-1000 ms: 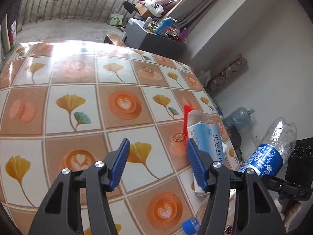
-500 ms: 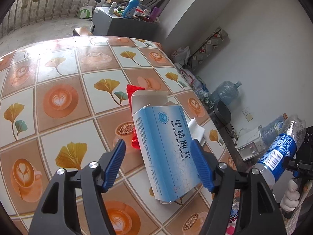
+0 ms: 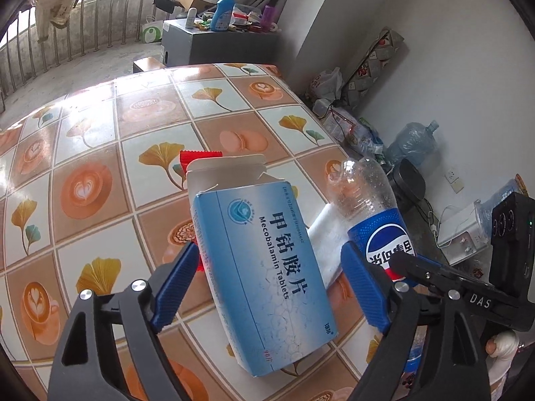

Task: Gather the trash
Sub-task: 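Grasp the blue tablets box with the left tool while the right tool holds the Pepsi bottle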

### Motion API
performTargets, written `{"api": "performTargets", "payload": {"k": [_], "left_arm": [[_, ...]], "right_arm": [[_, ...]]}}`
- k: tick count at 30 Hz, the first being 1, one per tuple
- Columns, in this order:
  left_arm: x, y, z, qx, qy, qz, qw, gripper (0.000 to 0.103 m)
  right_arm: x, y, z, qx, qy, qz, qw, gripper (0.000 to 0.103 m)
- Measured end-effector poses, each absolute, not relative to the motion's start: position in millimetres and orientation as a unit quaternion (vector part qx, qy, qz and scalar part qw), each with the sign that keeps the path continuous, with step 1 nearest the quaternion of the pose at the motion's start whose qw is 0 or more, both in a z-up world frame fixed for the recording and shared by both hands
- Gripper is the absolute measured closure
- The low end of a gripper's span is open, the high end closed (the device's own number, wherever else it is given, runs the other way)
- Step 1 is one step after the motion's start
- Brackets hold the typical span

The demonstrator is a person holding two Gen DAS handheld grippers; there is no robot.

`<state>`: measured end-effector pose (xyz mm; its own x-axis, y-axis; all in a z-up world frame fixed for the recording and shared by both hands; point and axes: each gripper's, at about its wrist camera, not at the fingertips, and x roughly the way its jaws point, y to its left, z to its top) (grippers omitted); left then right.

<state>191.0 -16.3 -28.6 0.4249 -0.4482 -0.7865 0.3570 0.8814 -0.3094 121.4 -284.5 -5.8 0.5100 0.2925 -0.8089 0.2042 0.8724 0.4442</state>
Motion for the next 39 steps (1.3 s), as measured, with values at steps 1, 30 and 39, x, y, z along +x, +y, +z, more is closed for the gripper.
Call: {"api": "performTargets", "payload": {"k": [1, 30, 39], "left_arm": [[191.3, -19.7, -29.9, -0.045, 0.481, -0.233, 0.844, 0.018], [173.7, 28.5, -47.3, 0.011, 0.505, -0.247, 0.827, 0.024], [163.9, 22.3, -56.5, 0.017, 0.509, -0.232, 0.829, 0.022]], "right_arm": [[115.8, -294.3, -2.7, 0.258, 0.494, 0.028, 0.83, 0.036], [114.0, -294.2, -5.7, 0.234, 0.503, 0.039, 0.831, 0.029], [102.8, -285.7, 1.3, 0.168, 0.501, 0.009, 0.849, 0.016]]}}
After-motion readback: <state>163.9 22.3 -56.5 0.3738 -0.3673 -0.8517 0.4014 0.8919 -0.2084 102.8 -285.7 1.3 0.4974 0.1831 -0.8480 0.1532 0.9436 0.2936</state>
